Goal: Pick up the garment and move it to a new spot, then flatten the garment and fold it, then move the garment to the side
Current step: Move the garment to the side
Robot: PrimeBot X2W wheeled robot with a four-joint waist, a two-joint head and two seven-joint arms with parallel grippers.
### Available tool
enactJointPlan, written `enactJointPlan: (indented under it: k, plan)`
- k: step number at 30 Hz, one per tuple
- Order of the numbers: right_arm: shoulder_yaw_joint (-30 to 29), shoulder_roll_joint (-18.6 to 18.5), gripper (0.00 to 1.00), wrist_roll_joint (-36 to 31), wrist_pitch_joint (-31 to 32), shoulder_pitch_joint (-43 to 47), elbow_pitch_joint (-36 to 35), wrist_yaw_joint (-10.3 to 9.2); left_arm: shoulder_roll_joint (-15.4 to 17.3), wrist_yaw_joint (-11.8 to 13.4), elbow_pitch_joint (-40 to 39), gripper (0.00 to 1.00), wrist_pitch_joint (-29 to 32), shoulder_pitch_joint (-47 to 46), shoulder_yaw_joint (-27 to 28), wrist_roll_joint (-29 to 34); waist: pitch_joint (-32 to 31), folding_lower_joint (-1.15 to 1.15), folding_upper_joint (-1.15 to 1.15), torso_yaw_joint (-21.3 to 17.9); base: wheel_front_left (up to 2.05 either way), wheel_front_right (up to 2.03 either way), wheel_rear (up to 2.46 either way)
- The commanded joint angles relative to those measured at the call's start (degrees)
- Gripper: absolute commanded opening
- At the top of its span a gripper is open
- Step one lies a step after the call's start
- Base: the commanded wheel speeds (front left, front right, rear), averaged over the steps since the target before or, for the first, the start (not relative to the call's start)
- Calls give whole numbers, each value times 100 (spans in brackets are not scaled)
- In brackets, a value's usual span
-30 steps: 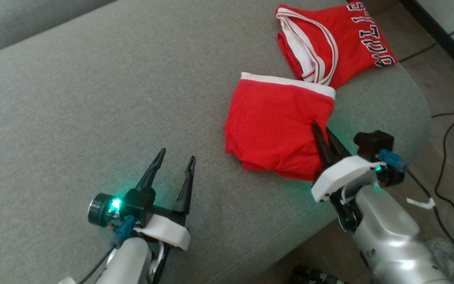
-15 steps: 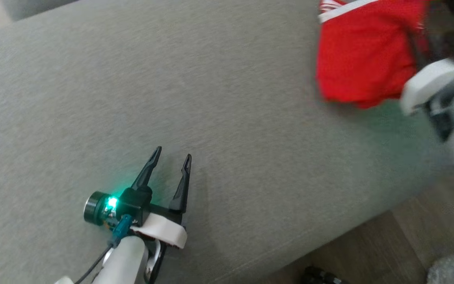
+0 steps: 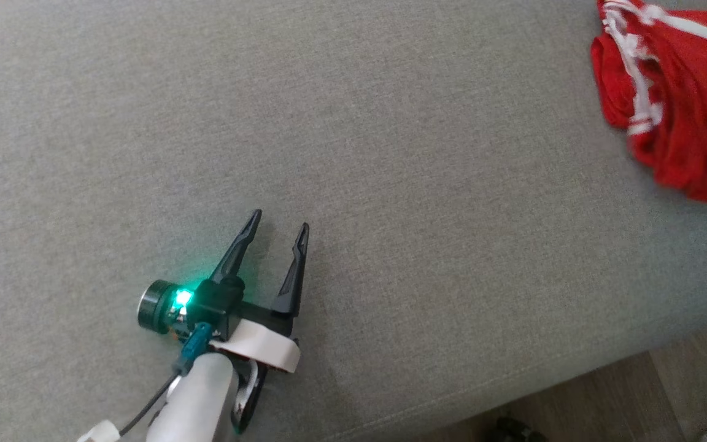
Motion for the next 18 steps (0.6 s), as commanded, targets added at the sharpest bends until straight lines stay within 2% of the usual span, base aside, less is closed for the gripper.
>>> enactJointPlan:
  k: [1, 4, 6, 9, 12, 15, 18]
  plan:
    - [-65, -3, 100, -78, -96, -18, -185, -4, 60, 43, -48, 100, -22, -89, 240, 56, -17, 0, 0, 19, 0, 0, 0]
    - [-610, 506, 100, -223, -148, 117, -586, -4, 60, 121, -87, 100, -22, -66, 304, 23, -133, 0, 0, 72, 0, 0, 0]
    - [-827, 955, 100, -257, -152, 326, -1175, -4, 60, 194, -125, 100, -22, -19, 367, -8, -236, 0, 0, 120, 0, 0, 0]
    - [-975, 1642, 100, -241, -154, 826, -2020, -4, 60, 313, -172, 100, -22, 56, 483, -63, -422, 0, 0, 257, 0, 0, 0]
    - [-923, 2165, 100, -97, -155, 1382, -2647, -4, 60, 432, -239, 100, -22, 145, 606, -108, -605, 0, 0, 467, 0, 0, 0]
    - [-683, 2539, 100, 136, -156, 2153, -3157, -4, 60, 594, -299, 100, -22, 285, 775, -149, -842, 0, 0, 807, 0, 0, 0]
    - [-574, 2675, 100, 306, -156, 2668, -3346, -4, 60, 679, -314, 100, -22, 408, 917, -150, -1005, 0, 0, 1064, 0, 0, 0]
